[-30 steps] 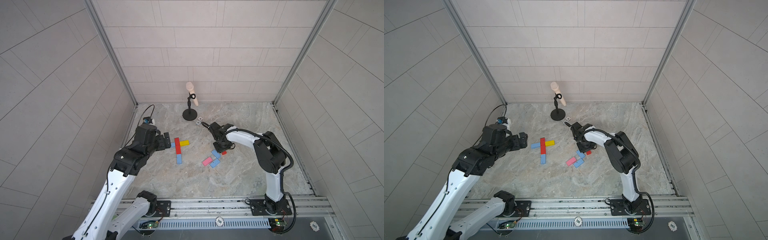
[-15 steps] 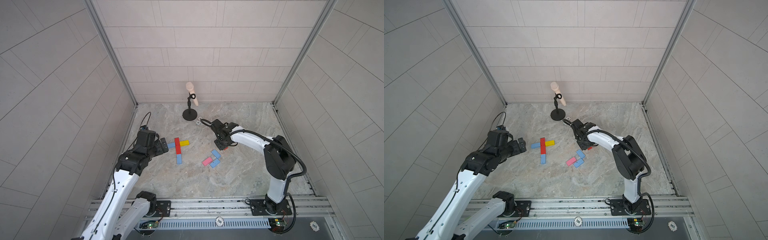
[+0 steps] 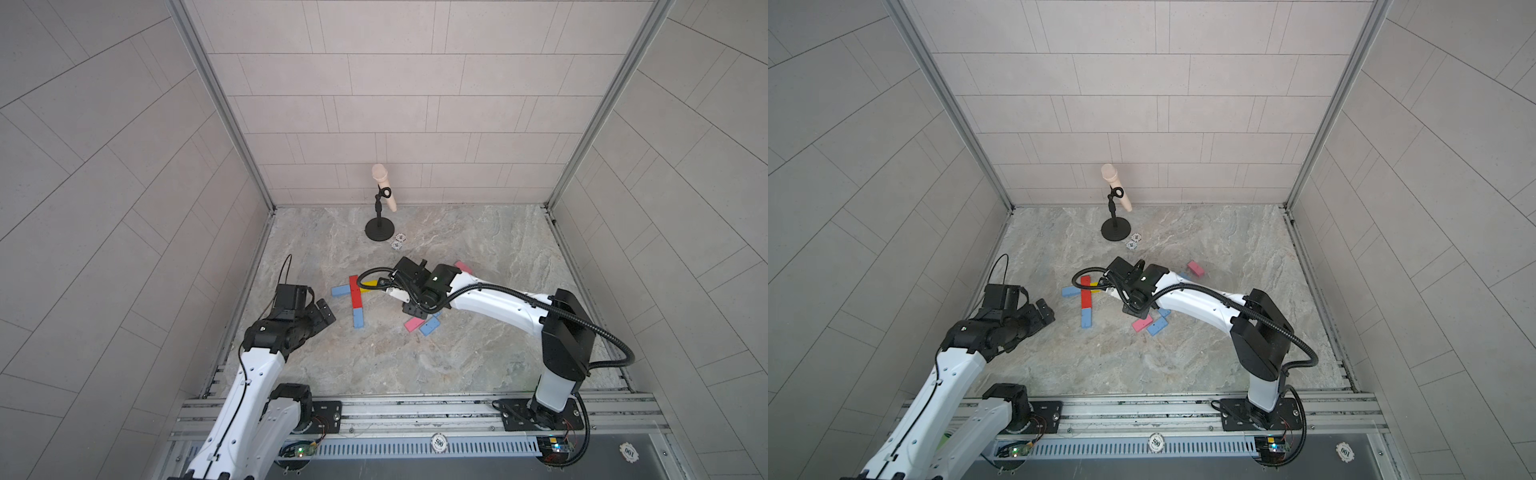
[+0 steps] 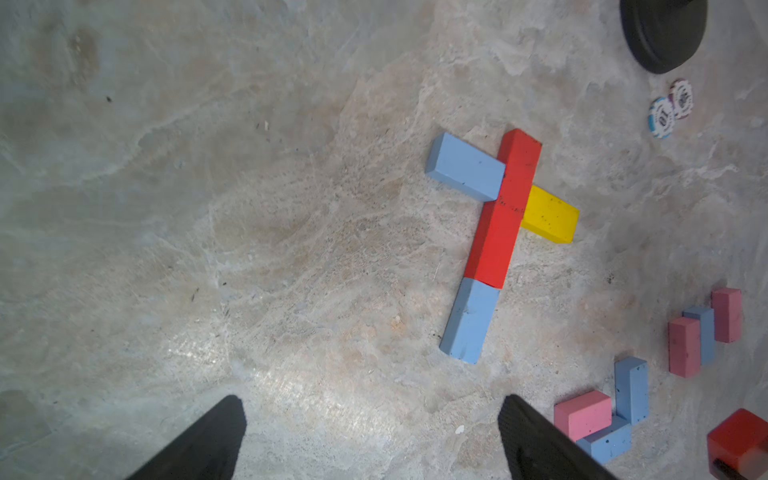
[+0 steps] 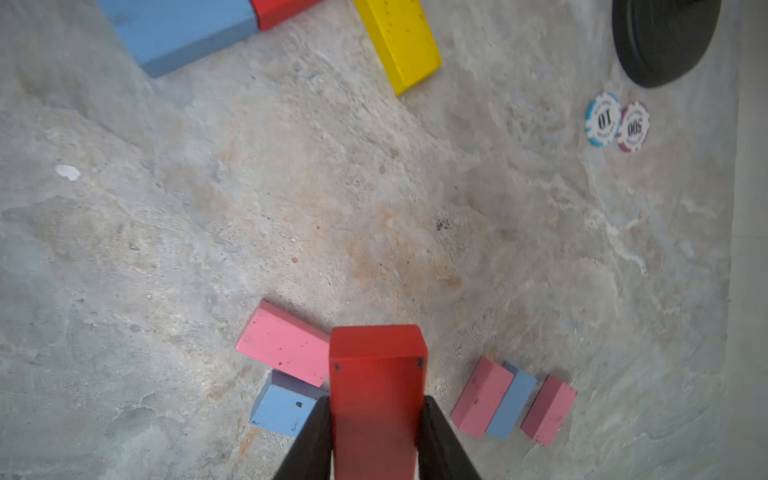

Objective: Assemble the letter t with building blocks
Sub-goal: Assemble the building block at the center of the board.

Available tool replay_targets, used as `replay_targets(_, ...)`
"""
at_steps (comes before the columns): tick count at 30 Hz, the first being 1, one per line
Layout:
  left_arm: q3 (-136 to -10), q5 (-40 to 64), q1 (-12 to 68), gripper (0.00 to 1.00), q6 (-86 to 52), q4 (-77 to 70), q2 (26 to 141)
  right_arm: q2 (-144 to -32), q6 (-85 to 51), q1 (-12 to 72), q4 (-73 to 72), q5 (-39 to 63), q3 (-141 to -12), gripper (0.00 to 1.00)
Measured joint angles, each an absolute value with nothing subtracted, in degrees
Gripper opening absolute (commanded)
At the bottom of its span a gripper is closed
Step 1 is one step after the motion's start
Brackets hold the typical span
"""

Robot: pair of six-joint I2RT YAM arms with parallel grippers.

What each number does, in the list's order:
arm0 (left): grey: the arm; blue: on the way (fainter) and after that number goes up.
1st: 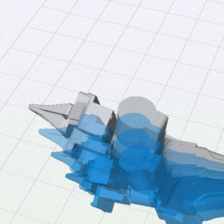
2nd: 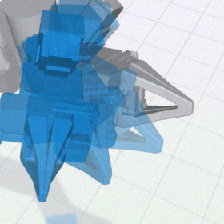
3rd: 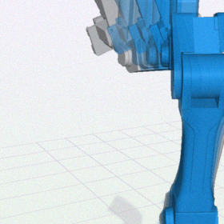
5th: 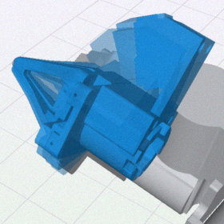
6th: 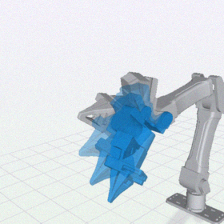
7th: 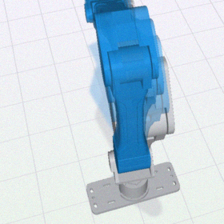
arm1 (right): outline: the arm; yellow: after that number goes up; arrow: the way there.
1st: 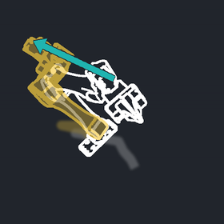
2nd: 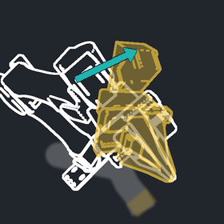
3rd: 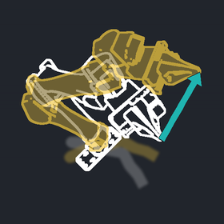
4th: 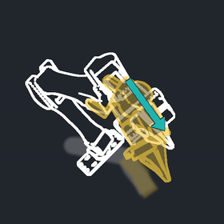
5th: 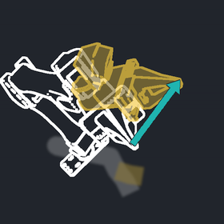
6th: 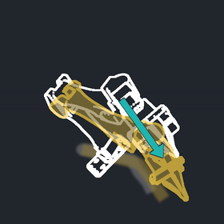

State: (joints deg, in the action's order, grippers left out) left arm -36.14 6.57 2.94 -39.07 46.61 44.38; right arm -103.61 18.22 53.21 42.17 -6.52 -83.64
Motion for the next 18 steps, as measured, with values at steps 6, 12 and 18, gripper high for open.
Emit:
replay_targets(6,-34.0,8.36,1.74,1.0,-39.77,46.61,41.54,-109.49,24.99,56.31,41.74,-6.48,-88.71,0.03)
replay_targets(12,-31.38,10.48,1.72,1.0,-42.3,46.74,38.74,-114.06,30.37,57.76,41.56,-5.74,-92.23,0.02)
replay_targets(18,-28.01,12.64,1.72,1.0,-45.8,47.31,35.86,-118.1,34.89,58.78,41.69,-3.75,-95.68,0.02)
